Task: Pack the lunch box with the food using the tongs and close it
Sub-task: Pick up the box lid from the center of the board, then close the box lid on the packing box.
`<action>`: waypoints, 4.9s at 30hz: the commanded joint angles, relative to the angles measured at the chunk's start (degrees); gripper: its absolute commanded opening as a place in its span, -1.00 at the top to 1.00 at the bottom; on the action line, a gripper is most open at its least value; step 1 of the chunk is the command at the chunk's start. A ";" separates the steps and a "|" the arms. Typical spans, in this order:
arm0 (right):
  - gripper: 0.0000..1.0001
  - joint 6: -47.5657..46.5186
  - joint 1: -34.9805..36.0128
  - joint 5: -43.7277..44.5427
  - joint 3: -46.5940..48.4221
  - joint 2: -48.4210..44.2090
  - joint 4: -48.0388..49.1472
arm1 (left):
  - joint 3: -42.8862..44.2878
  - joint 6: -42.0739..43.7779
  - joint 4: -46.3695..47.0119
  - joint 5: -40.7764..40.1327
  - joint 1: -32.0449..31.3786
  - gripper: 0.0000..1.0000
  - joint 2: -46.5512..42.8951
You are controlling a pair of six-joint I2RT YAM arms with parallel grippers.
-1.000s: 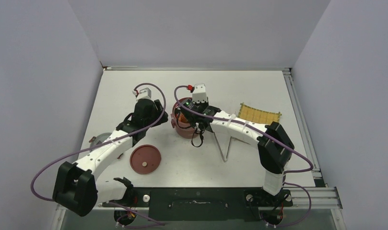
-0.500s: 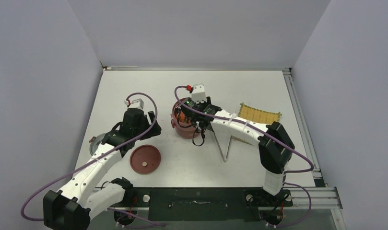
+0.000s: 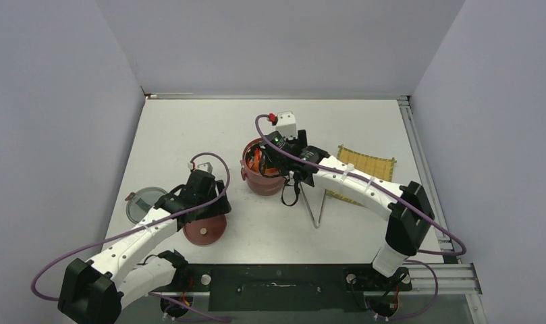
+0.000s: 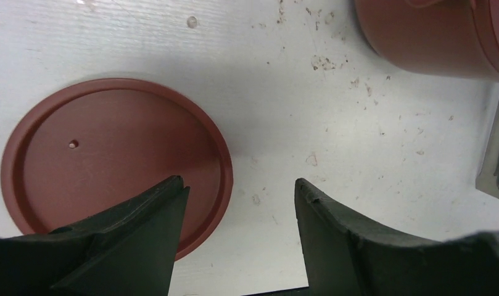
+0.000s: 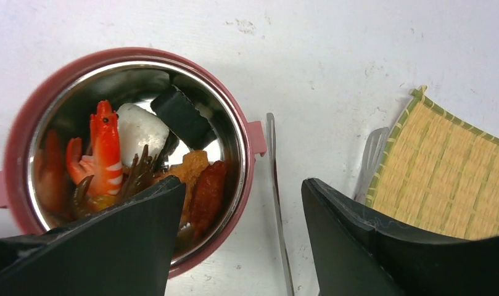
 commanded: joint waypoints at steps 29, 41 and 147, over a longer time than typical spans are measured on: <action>-0.54 -0.53 -2.04 -1.20 -14.07 -15.95 12.13 | -2.14 -5.36 20.25 -0.05 -12.73 0.24 15.57; -0.54 4.67 -2.00 -6.98 -22.88 -23.58 12.54 | -5.02 -10.26 37.23 5.11 -19.11 0.27 14.00; -0.73 -1.21 -14.54 -27.07 -18.62 -23.56 13.49 | 56.62 18.45 -17.24 3.92 0.32 1.00 34.53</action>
